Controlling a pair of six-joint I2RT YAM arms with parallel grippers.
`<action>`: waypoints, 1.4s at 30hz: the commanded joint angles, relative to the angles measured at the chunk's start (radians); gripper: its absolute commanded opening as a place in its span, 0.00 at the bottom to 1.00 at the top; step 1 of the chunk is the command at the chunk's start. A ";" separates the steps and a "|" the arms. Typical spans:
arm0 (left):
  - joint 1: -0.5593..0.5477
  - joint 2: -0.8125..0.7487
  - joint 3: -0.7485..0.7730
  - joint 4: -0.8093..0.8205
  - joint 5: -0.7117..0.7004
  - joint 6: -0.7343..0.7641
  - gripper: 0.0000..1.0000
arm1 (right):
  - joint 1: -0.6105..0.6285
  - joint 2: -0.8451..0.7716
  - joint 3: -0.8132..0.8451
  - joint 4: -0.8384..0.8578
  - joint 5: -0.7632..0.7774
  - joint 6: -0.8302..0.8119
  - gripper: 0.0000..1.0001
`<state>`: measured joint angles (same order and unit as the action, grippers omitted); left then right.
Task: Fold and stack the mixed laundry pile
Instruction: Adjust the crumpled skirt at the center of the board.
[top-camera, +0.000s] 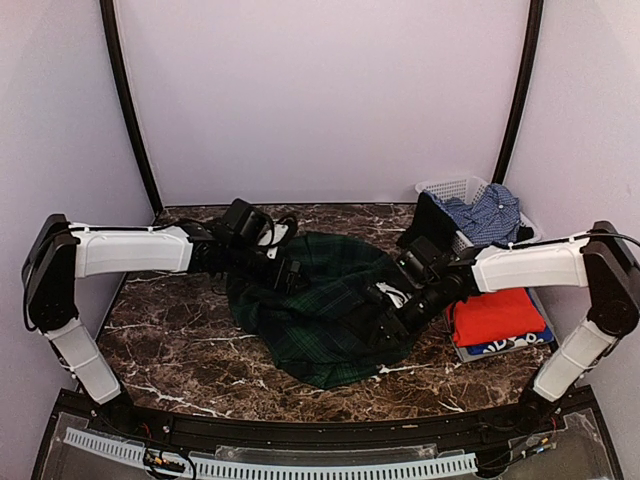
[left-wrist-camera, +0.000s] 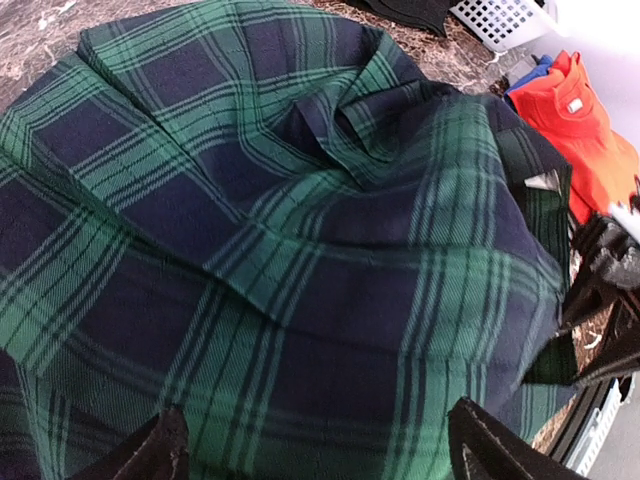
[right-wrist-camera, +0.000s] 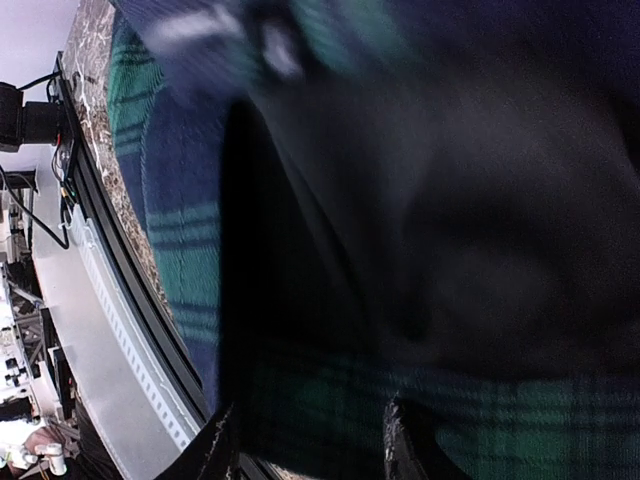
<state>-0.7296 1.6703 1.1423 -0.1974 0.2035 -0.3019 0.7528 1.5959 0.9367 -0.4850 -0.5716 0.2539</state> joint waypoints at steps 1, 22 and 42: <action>-0.005 0.063 0.054 -0.074 -0.060 -0.016 0.83 | 0.005 -0.102 -0.114 0.120 -0.007 0.052 0.45; 0.047 0.021 -0.019 -0.006 -0.030 -0.129 0.75 | -0.028 -0.089 -0.061 0.403 0.005 0.374 0.38; 0.047 -0.007 -0.028 0.045 0.001 -0.149 0.79 | -0.012 -0.034 -0.026 0.559 0.200 0.489 0.26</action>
<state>-0.6788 1.7290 1.1286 -0.1722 0.1860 -0.4381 0.7330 1.5932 0.8696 0.0002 -0.4755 0.7429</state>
